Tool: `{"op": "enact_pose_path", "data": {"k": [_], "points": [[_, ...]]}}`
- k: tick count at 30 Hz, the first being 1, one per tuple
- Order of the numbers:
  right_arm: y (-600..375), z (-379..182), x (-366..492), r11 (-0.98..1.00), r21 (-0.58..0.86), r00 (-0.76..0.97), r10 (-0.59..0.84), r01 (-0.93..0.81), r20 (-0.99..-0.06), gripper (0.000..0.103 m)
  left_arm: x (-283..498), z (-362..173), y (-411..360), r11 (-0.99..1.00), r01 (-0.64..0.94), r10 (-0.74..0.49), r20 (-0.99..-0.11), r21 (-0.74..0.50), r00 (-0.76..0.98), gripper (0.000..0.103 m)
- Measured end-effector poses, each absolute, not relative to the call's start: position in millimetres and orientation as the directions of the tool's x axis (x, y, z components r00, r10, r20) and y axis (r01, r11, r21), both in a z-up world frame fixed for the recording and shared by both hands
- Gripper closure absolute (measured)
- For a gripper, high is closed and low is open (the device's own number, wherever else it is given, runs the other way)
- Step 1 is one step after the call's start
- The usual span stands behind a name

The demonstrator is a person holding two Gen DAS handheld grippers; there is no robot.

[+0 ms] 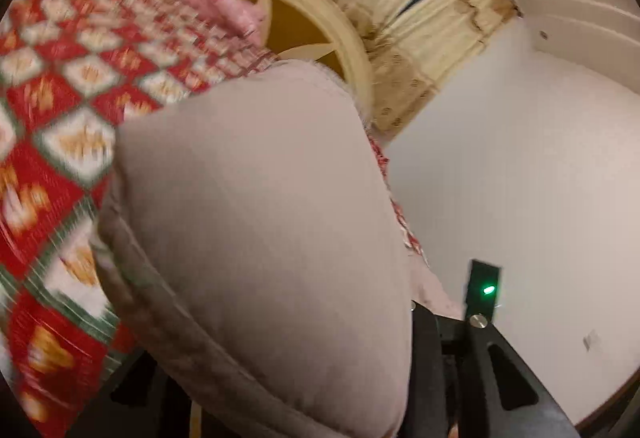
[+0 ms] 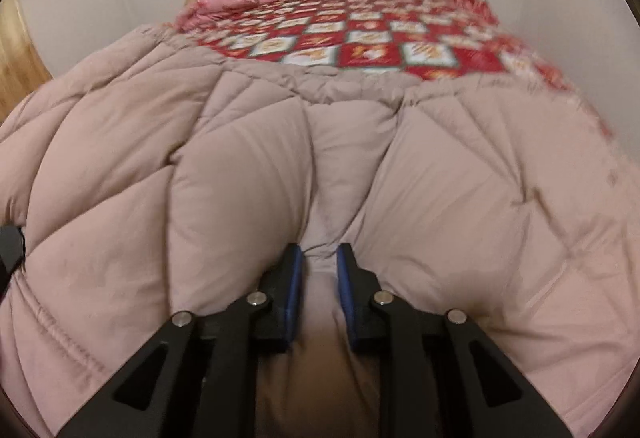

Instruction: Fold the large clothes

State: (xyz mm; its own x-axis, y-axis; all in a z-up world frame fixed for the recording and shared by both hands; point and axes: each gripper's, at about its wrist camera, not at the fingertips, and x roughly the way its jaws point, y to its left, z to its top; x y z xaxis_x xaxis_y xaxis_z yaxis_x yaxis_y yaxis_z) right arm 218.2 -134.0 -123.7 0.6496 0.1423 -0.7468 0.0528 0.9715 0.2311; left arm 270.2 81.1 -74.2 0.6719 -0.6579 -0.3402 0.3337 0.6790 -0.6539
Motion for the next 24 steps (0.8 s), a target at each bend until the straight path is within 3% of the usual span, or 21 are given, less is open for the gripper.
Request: {"op": "enact_pose_path", "data": {"k": [5,8,10,16,20,24], "points": [[-75.5,-122.6,210.0,0.878,0.477,0.595,0.407,-0.045,-0.693,0.083,243.3,-12.4,84.9,0.803,0.446,-0.583,-0.367,-0.395,0.725,0.070],[-47.8,-127.3,214.3,0.710,0.691,0.466,0.662,-0.137,-0.587,0.086,227.7,13.1,74.9,0.845,0.481,-0.534,-0.370,-0.233,0.760,0.070],[-48.2,-126.5,214.0,0.635,0.756,0.398,0.742,-0.161,-0.539,0.088,217.4,24.0,61.4,0.844,0.517,-0.529,-0.368,-0.142,0.765,0.070],[-135.3,-108.4,173.8,0.562,0.809,0.438,0.779,-0.171,-0.449,0.080,187.9,25.7,-4.2,0.761,0.646,-0.579,-0.388,0.059,0.717,0.070],[-218.9,-95.9,129.8,0.628,0.769,0.569,0.678,-0.119,-0.466,0.073,167.3,5.2,-64.8,0.678,0.713,-0.596,-0.432,0.182,0.677,0.070],[-290.0,-94.9,88.3,0.729,0.684,0.696,0.492,-0.001,-0.523,0.072,134.4,-29.9,-121.6,0.565,0.745,-0.584,-0.466,0.354,0.664,0.070]]}}
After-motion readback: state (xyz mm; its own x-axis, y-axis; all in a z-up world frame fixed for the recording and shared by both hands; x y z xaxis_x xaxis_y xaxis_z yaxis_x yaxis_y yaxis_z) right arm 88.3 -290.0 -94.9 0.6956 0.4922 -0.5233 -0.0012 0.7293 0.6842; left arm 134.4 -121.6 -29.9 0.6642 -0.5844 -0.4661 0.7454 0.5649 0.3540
